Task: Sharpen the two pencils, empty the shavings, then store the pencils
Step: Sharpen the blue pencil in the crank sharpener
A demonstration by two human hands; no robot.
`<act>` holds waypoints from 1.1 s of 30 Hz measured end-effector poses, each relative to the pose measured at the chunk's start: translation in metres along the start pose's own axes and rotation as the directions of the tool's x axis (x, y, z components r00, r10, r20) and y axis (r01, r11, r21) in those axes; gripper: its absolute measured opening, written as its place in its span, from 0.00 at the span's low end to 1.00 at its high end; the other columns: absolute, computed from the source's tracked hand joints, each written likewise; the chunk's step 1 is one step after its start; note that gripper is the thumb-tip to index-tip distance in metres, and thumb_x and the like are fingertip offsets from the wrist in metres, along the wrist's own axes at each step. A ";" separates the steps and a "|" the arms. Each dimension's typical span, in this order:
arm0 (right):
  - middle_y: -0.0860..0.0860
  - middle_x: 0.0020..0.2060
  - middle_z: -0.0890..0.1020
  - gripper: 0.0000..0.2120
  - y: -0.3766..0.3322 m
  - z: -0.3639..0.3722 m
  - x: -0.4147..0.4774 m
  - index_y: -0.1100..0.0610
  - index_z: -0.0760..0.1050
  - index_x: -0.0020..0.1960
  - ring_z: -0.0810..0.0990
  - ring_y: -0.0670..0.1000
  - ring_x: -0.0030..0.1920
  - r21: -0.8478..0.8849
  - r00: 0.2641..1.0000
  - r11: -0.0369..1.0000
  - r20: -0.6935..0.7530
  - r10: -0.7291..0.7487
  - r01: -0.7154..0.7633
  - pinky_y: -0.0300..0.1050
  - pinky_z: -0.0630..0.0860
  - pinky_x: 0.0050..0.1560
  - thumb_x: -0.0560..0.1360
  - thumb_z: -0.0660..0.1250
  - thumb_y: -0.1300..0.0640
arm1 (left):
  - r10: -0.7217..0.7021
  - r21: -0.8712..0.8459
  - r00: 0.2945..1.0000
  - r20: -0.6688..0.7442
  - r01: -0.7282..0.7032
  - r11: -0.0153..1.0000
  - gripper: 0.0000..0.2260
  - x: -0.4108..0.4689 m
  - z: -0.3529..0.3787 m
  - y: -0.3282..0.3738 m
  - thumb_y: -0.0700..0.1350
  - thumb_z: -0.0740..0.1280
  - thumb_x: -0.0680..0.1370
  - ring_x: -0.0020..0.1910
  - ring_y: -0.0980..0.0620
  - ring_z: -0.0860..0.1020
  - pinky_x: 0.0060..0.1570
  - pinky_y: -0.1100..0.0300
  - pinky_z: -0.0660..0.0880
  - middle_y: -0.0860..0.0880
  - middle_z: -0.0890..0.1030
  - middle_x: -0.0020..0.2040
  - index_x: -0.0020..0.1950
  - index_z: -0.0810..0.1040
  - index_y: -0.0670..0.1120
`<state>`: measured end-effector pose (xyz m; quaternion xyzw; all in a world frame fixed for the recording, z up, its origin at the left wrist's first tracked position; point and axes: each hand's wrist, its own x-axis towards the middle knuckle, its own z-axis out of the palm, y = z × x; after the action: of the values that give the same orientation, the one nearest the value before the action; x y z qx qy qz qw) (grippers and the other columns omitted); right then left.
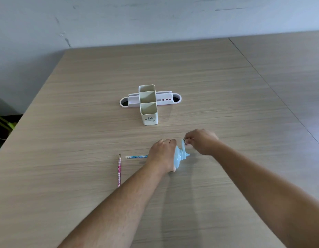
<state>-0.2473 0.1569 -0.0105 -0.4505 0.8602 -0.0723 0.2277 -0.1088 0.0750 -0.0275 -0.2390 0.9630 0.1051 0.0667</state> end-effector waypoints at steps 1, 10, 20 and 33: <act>0.49 0.50 0.83 0.10 0.002 0.017 0.003 0.47 0.79 0.49 0.78 0.54 0.54 -0.037 1.000 0.999 -0.006 0.029 -0.029 0.46 0.67 0.49 0.77 0.58 0.53 | -0.010 0.000 1.000 0.000 0.010 1.000 0.27 0.001 0.000 0.001 0.47 0.77 0.63 0.57 0.46 0.75 0.53 0.56 0.72 0.47 0.78 0.58 0.58 0.71 0.45; 0.45 0.45 0.79 0.11 -0.003 -0.004 -0.054 0.45 0.74 0.43 0.74 0.50 0.50 -0.139 0.991 0.988 0.117 -0.057 0.073 0.48 0.66 0.52 0.78 0.55 0.54 | 0.023 0.030 1.000 -0.007 -0.023 0.999 0.26 -0.001 0.000 0.004 0.45 0.77 0.64 0.55 0.46 0.76 0.53 0.55 0.73 0.47 0.78 0.56 0.57 0.71 0.44; 0.49 0.49 0.80 0.11 0.010 0.048 -0.047 0.46 0.72 0.40 0.76 0.53 0.53 -0.133 0.966 0.990 0.259 -0.007 0.043 0.48 0.67 0.54 0.77 0.55 0.55 | -0.030 0.017 1.000 0.000 0.030 0.999 0.27 0.000 0.002 0.007 0.46 0.79 0.63 0.57 0.46 0.76 0.54 0.55 0.73 0.47 0.78 0.58 0.58 0.71 0.44; 0.50 0.48 0.80 0.11 0.009 0.042 -0.046 0.49 0.76 0.45 0.77 0.54 0.52 -0.099 0.952 0.993 0.304 -0.025 0.058 0.44 0.67 0.48 0.78 0.56 0.57 | -0.025 0.044 1.000 -0.015 0.026 0.999 0.26 0.004 0.007 0.005 0.46 0.78 0.63 0.57 0.46 0.77 0.54 0.55 0.73 0.47 0.78 0.57 0.57 0.71 0.45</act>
<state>-0.2120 0.2030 -0.0358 -0.4857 0.8083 0.0387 0.3305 -0.1137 0.0789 -0.0340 -0.2505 0.9624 0.0814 0.0662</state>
